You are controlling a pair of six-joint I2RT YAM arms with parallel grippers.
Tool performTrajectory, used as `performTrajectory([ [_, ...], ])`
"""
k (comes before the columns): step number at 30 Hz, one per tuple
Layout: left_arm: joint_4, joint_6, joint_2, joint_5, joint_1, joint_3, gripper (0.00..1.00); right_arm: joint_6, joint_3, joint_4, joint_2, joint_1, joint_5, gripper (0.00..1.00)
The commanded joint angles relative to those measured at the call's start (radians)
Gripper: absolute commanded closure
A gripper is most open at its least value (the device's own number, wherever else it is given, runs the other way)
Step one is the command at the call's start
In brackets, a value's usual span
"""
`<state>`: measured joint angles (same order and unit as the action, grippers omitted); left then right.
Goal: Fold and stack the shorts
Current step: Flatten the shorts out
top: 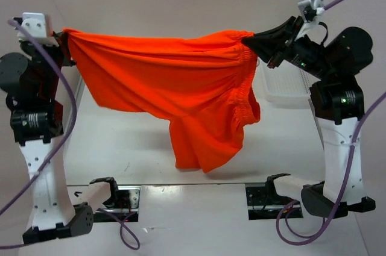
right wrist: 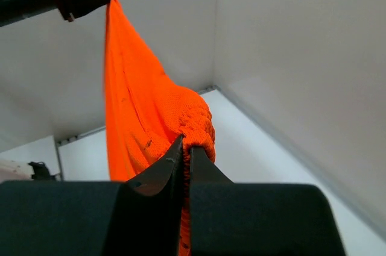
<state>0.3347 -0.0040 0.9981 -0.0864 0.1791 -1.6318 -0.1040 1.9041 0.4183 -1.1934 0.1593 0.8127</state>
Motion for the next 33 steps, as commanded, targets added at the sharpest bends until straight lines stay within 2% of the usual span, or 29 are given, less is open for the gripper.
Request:
performTrajectory([
  [1, -0.052, 0.004, 0.085, -0.042, 0.011, -0.007, 1.0, -0.143, -0.088, -0.128, -0.044, -0.004, 0.022, 1.0],
  [4, -0.052, 0.004, 0.17, -0.155, 0.011, 0.032, 1.0, -0.169, -0.218, -0.191, -0.101, -0.004, 0.022, 1.0],
  [7, -0.062, 0.004, 0.267, -0.21, -0.003, 0.052, 1.0, -0.186, -0.298, -0.229, -0.165, -0.004, -0.001, 1.0],
  [12, -0.123, 0.004, 0.379, -0.173, -0.029, 0.211, 1.0, -0.174, -0.379, -0.253, -0.342, -0.004, -0.082, 1.0],
  [17, -0.204, 0.004, 0.522, -0.155, -0.029, 0.288, 1.0, -0.149, -0.407, -0.289, -0.544, -0.004, -0.168, 1.0],
  [23, -0.29, 0.004, 0.706, -0.119, -0.038, 0.244, 1.0, -0.129, -0.211, -0.289, -0.78, -0.004, -0.245, 1.0],
  [27, -0.347, 0.004, 0.833, -0.081, -0.047, 0.175, 1.0, -0.12, -0.007, -0.259, -0.96, -0.004, -0.338, 1.0],
  [32, -0.378, 0.004, 0.98, -0.046, -0.056, 0.057, 1.0, -0.12, 0.179, -0.246, -1.084, -0.004, -0.562, 1.0],
  [33, -0.378, 0.004, 0.997, -0.046, -0.067, 0.018, 0.95, -0.12, 0.199, -0.237, -1.119, -0.004, -0.587, 0.95],
])
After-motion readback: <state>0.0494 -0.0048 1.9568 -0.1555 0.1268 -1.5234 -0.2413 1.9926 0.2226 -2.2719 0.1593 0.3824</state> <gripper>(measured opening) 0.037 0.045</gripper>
